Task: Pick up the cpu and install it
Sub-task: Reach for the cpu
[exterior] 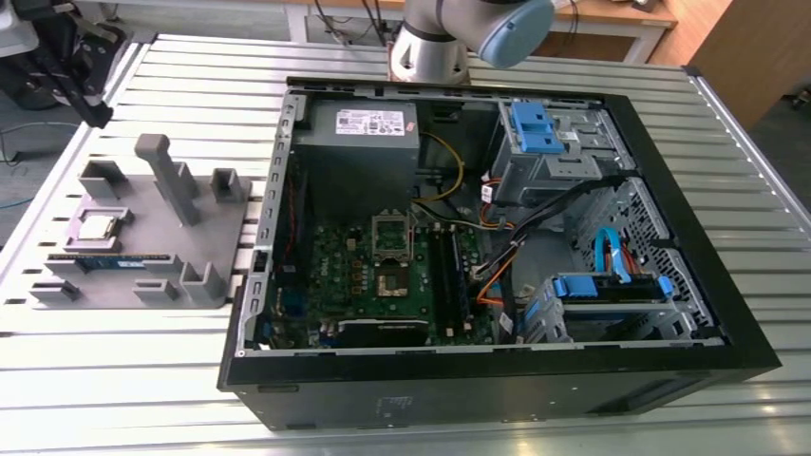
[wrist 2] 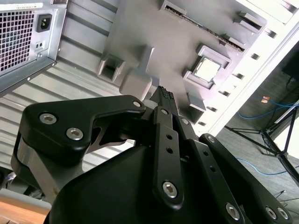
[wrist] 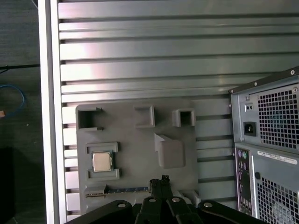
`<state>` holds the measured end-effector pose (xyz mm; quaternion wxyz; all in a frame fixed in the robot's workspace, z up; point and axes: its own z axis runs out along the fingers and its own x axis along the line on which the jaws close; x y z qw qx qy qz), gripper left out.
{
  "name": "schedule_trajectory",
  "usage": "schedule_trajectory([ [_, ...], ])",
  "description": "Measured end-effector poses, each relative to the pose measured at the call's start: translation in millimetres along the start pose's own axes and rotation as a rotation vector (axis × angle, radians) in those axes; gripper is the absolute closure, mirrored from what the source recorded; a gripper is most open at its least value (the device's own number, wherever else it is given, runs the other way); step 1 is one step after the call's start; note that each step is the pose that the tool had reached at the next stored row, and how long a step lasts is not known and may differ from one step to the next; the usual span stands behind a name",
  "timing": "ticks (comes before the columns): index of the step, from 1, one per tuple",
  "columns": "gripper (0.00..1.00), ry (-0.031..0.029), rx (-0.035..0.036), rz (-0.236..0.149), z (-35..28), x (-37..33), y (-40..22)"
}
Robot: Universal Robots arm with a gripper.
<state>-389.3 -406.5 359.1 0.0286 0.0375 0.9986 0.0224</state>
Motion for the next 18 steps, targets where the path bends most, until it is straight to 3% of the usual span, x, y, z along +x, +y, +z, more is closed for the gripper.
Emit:
schedule_trajectory([
  [18, 0.89, -0.0001, 0.0001, 0.000, 6.8, 24.6, -3.6],
])
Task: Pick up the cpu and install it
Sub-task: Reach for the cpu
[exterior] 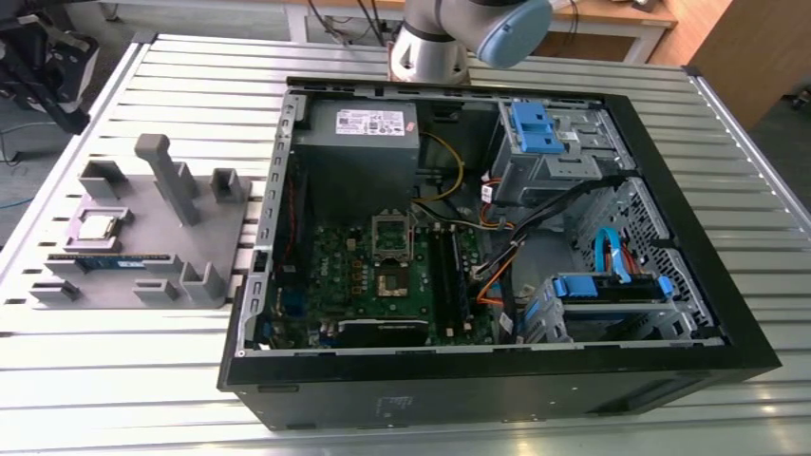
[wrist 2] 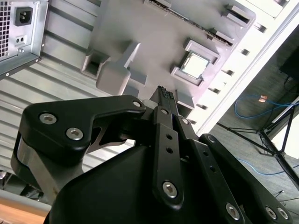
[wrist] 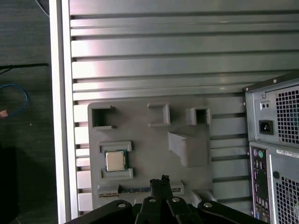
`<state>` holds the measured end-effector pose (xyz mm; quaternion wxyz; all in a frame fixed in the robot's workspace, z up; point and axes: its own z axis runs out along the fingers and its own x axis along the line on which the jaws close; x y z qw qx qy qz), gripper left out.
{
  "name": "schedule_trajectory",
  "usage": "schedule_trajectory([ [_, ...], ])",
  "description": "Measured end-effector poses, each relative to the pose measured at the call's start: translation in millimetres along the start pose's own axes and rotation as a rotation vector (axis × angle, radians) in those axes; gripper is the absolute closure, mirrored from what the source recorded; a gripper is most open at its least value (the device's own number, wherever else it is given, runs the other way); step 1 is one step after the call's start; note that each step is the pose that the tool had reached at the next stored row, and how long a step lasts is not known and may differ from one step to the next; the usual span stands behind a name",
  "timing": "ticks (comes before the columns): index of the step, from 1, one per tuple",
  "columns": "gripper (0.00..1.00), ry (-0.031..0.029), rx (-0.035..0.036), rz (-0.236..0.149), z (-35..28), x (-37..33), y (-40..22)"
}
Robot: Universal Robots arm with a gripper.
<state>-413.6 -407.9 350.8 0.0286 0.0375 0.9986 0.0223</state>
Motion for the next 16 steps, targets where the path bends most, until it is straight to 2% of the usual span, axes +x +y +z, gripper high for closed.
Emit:
schedule_trajectory([
  [16, 0.89, -0.0001, 0.0000, 0.000, 14.6, 22.9, -4.3],
])
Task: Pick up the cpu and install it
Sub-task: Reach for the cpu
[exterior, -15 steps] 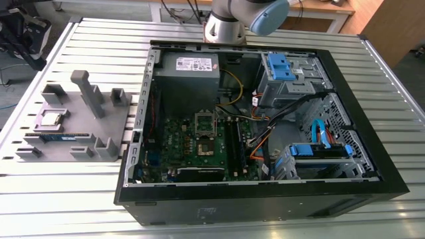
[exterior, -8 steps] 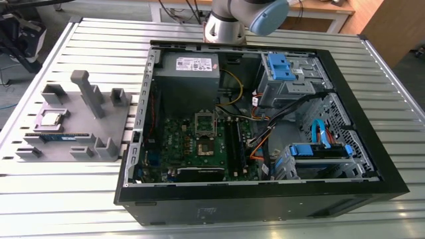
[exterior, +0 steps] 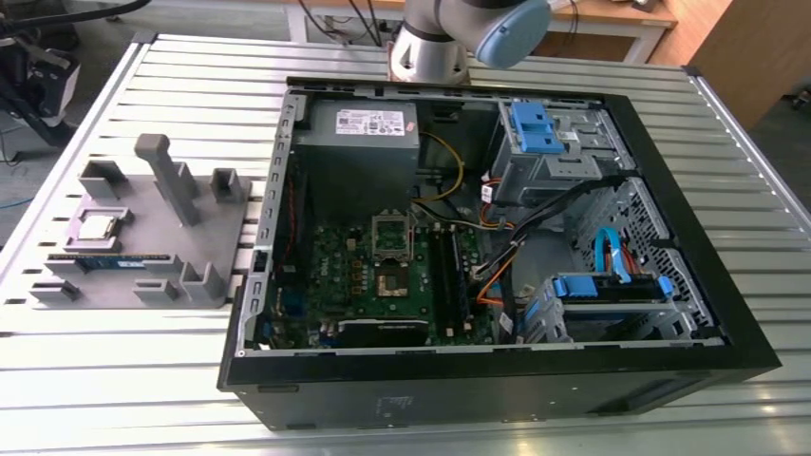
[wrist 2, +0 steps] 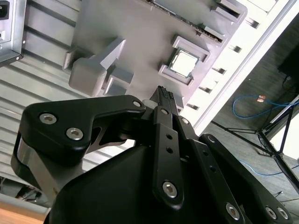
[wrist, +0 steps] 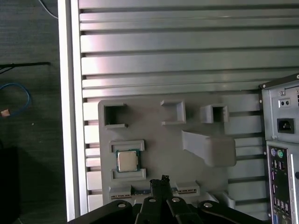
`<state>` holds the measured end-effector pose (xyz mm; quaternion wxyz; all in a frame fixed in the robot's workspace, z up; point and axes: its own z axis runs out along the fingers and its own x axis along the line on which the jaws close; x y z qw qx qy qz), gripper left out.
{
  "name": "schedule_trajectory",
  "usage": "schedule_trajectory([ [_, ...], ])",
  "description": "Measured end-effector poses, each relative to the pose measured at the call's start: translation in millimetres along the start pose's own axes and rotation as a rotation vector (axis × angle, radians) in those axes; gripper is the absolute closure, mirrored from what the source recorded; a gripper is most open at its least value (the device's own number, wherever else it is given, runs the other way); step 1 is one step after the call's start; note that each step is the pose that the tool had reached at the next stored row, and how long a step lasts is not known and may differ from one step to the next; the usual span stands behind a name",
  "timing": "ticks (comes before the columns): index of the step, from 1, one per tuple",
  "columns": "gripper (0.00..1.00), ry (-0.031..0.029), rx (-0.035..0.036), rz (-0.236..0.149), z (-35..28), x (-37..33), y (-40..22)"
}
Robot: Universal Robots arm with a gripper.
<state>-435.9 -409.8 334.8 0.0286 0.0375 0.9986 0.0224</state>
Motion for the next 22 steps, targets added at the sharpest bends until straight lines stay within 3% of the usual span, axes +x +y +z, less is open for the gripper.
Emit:
schedule_trajectory([
  [4, 0.89, -0.0001, 0.0001, 0.000, 2.7, 4.0, -0.6],
  [12, 0.89, 0.0011, 0.0003, 0.000, 2.9, 4.3, -0.6],
  [13, 0.89, 0.0068, 0.0007, 0.000, 3.0, 4.3, -0.6],
  [16, 0.89, 0.0341, 0.0028, 0.001, 3.3, 4.3, -0.6],
  [18, 0.89, 0.0475, 0.0038, 0.002, 3.5, 4.3, -0.6],
  [19, 0.89, 0.0521, 0.0041, 0.002, 3.5, 4.4, -0.6],
  [22, 0.89, 0.0532, 0.0043, 0.002, 3.5, 4.3, -0.6],
])
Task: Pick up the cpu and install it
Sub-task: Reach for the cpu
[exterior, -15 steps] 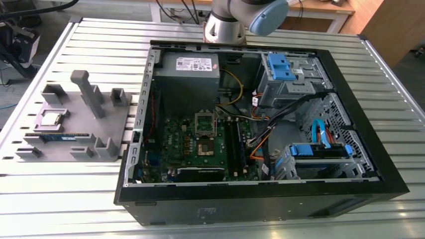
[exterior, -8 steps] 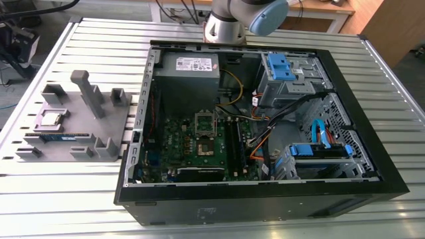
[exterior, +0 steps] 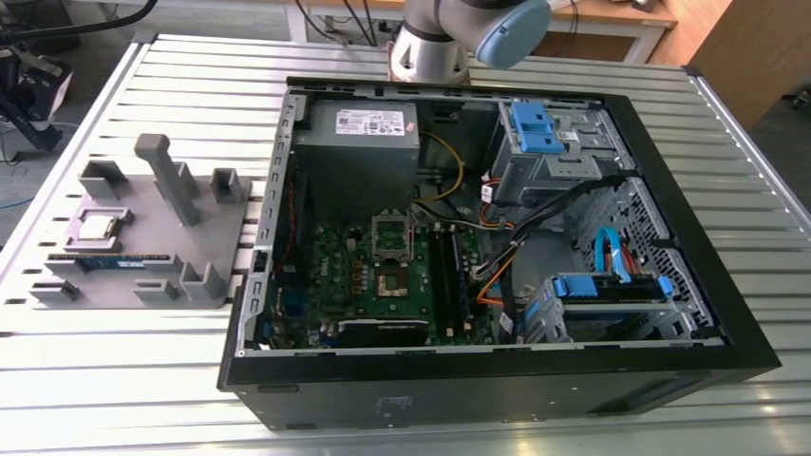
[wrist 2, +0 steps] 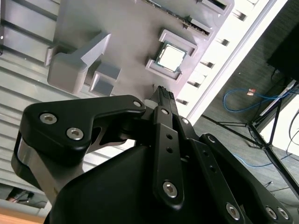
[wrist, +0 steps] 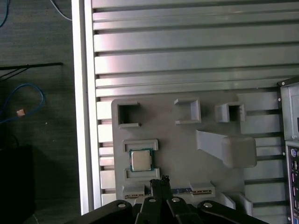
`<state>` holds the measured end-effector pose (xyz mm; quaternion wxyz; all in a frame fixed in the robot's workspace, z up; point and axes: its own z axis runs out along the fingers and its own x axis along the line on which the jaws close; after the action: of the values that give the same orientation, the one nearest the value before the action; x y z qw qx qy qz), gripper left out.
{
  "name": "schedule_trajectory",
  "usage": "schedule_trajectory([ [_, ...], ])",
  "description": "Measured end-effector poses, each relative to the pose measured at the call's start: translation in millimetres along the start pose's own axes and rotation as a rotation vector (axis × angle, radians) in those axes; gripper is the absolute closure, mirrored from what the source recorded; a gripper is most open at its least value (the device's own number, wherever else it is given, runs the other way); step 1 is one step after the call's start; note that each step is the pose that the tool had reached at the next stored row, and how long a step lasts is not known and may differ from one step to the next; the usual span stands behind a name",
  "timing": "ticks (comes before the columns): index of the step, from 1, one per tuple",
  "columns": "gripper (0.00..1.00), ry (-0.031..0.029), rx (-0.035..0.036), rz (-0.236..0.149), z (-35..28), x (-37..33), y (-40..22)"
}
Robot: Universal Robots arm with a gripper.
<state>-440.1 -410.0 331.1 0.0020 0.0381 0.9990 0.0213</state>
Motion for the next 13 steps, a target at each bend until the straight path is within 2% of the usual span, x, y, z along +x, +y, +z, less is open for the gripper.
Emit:
schedule_trajectory([
  [5, 0.89, 0.0005, 0.0001, 0.000, 0.7, 0.3, -0.1],
  [13, 0.89, 0.0004, 0.0001, 0.000, 5.8, 2.3, -0.5],
])
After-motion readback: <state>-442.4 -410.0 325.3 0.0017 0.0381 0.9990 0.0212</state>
